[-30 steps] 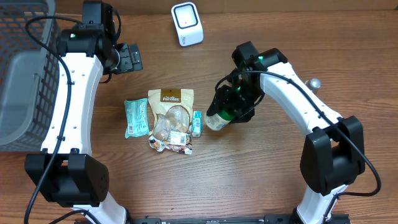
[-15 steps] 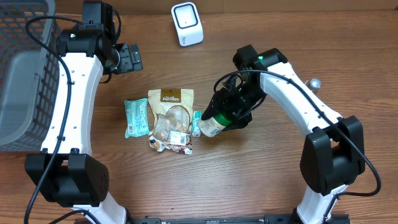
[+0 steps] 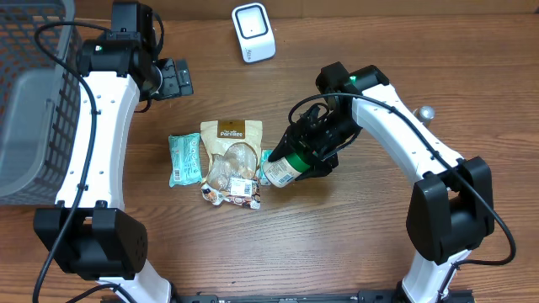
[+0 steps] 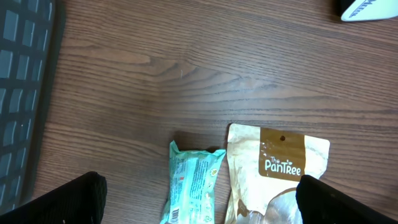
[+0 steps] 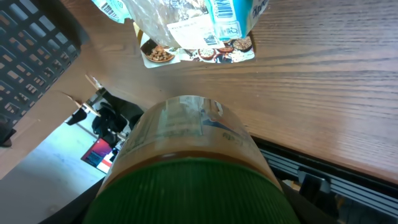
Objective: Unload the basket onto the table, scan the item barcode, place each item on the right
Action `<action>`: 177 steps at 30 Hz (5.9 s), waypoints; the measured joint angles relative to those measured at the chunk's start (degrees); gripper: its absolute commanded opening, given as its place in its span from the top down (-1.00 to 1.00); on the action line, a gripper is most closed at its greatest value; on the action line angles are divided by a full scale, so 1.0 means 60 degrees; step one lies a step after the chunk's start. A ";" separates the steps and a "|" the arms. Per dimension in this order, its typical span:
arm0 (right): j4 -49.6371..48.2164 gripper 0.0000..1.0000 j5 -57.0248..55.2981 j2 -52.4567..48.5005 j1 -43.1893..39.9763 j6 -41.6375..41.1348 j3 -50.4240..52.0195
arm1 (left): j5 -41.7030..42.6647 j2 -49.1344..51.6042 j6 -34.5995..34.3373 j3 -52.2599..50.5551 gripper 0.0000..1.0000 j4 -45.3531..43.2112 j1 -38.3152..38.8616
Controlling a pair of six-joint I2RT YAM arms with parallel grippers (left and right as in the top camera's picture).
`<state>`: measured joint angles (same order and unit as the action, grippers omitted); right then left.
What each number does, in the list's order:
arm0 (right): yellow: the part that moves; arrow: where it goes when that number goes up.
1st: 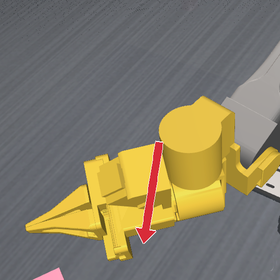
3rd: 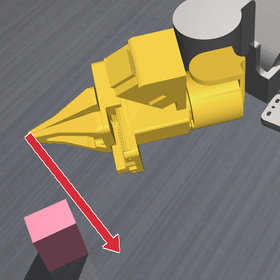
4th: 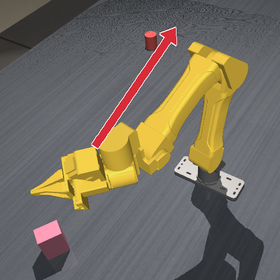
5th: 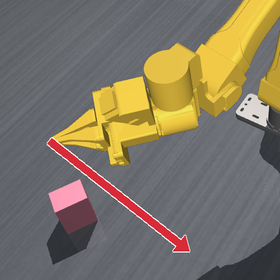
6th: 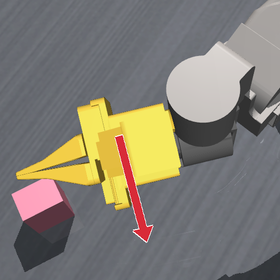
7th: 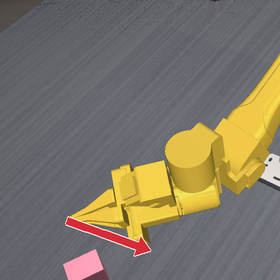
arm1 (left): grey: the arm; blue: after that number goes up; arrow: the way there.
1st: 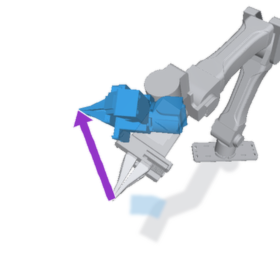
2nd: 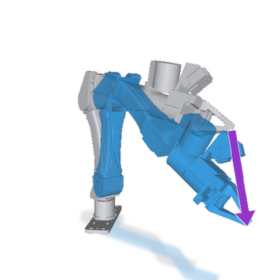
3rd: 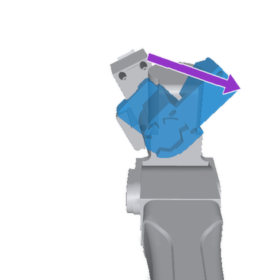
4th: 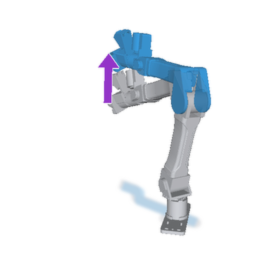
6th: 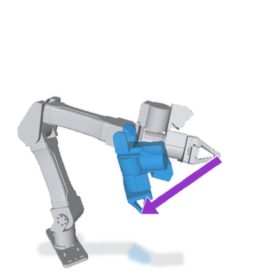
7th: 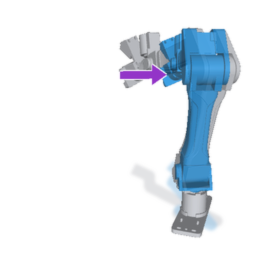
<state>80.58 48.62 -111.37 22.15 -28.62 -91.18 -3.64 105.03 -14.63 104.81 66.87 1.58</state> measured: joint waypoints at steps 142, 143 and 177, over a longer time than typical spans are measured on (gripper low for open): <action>-0.5803 0.40 -0.6251 -0.1978 0.0131 0.3774 -0.5515 | 0.0000 0.0000 0.0000 0.0000 -0.99 -0.0004 0.0000; -0.6003 0.40 -0.6346 -0.2208 0.0135 0.3774 -0.5512 | 0.0000 0.0000 0.0004 0.0000 -0.99 0.0000 0.0000; -1.4706 0.26 -0.7471 -0.5978 0.0182 0.2962 -0.5362 | 0.0000 0.0000 0.0000 0.0000 -0.99 0.0000 0.0000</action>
<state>-7.66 3.79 -147.24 23.24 -10.85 -123.35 -3.64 105.03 -14.63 104.81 66.87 1.58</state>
